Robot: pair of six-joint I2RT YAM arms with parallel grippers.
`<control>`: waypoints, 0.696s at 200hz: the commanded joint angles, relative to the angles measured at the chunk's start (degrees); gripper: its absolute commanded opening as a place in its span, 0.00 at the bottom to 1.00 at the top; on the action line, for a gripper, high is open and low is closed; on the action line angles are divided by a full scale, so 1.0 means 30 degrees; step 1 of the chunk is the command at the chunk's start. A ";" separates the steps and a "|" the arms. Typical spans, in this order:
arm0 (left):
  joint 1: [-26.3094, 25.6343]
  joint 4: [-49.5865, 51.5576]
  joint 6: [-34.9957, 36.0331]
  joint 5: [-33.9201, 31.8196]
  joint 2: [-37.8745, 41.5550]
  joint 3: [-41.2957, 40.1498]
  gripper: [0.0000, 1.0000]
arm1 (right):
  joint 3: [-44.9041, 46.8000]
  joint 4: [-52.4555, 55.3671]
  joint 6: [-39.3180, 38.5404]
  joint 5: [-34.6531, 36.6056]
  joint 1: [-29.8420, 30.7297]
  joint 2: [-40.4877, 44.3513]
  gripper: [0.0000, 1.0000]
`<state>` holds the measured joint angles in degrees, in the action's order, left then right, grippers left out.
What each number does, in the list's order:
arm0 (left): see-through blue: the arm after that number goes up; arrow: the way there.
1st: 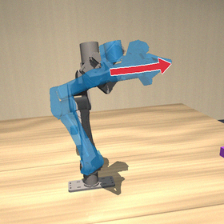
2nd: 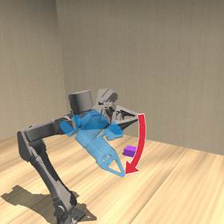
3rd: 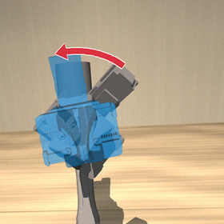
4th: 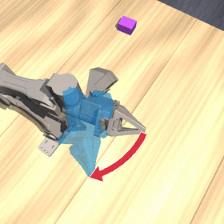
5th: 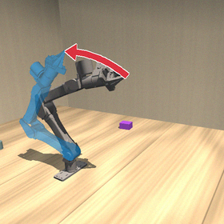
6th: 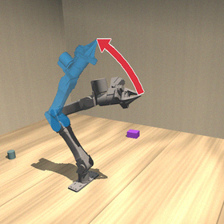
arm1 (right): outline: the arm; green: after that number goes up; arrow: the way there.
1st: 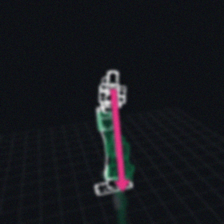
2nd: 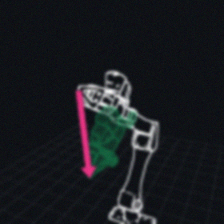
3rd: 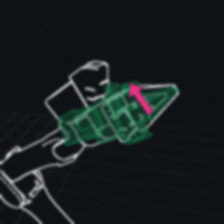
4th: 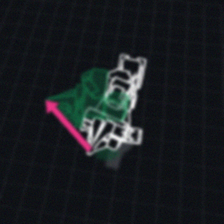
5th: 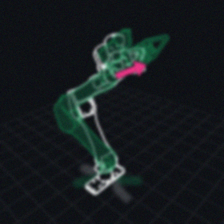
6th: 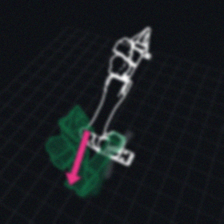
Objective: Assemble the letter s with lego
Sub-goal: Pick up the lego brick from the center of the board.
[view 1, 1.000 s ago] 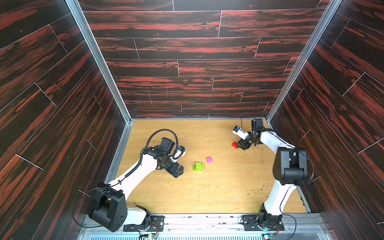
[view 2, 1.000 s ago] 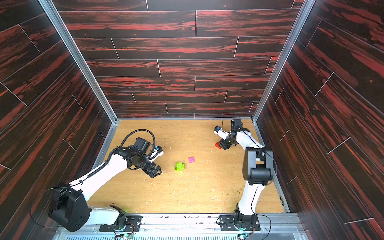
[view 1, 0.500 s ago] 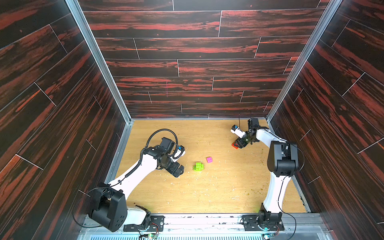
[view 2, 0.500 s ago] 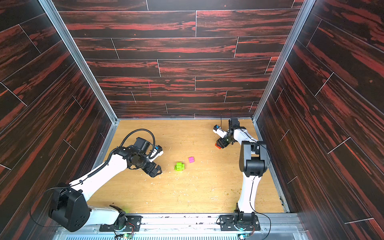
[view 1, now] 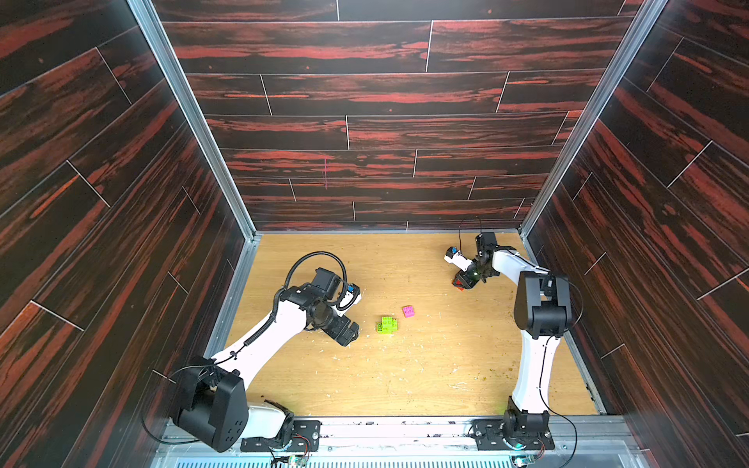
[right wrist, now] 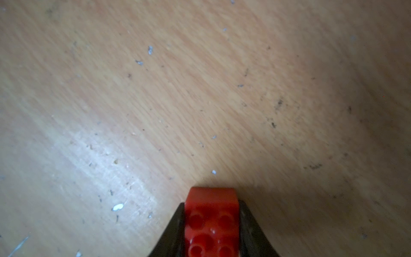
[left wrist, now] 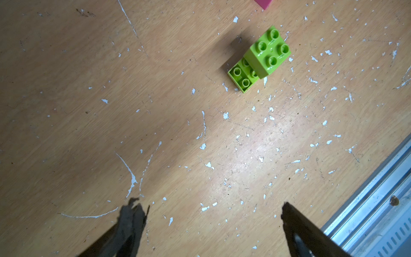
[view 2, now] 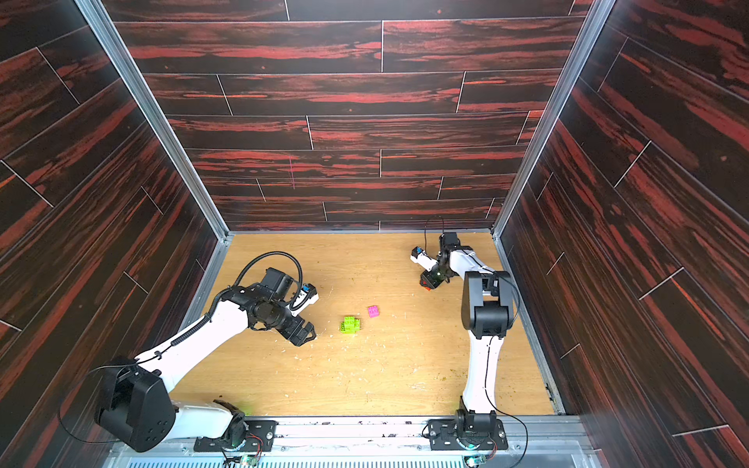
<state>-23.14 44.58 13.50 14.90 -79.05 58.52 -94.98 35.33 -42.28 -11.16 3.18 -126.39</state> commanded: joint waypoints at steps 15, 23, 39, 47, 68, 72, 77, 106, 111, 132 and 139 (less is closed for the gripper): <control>0.0109 0.0785 0.0303 -0.0183 0.0391 0.0111 0.98 | -0.0509 0.1295 0.0017 -0.0188 0.0200 -0.0841 0.25; 0.0095 0.0839 0.0315 -0.0254 0.0419 0.0108 0.98 | -0.0516 0.1425 -0.0069 -0.0179 0.0253 -0.0644 0.22; 0.0095 0.0985 0.0360 -0.0409 0.0559 0.0136 0.98 | -0.0508 0.1853 -0.0337 -0.0219 0.0384 -0.0121 0.17; 0.0095 0.1132 0.0393 -0.0572 0.0665 0.0149 0.98 | -0.0545 0.2198 -0.0597 -0.0483 0.0490 0.0283 0.17; 0.0097 0.1376 0.0350 -0.1017 0.1078 0.0015 0.98 | 0.0061 0.2607 -0.1799 -0.1842 0.1110 0.1791 0.17; 0.0111 0.1401 0.0334 -0.1053 0.1156 -0.0024 0.98 | 0.0179 0.2787 -0.2077 -0.2081 0.1262 0.2037 0.17; 0.0119 0.1442 0.0310 -0.1090 0.1261 -0.0080 0.98 | 0.0248 0.3111 -0.2435 -0.2282 0.1470 0.2294 0.17; 0.0130 0.1551 0.0183 -0.1508 0.1924 -0.0448 0.98 | 0.0869 0.4675 -0.4310 -0.3493 0.2709 0.3493 0.19; 0.0126 0.1569 0.0183 -0.1553 0.2021 -0.0534 0.98 | 0.1094 0.4651 -0.4662 -0.3480 0.3026 0.3727 0.20; 0.0124 0.1738 0.0216 -0.1820 0.2401 -0.0815 0.98 | 0.1922 0.4336 -0.5776 -0.1947 0.4501 0.4435 0.20; 0.0131 0.1794 0.0246 -0.1885 0.2542 -0.0922 0.98 | 0.2072 0.4342 -0.6026 -0.1741 0.4906 0.4560 0.20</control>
<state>-23.14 47.16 13.69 10.83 -73.65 57.32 -90.85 45.65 -54.76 -17.26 14.15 -116.36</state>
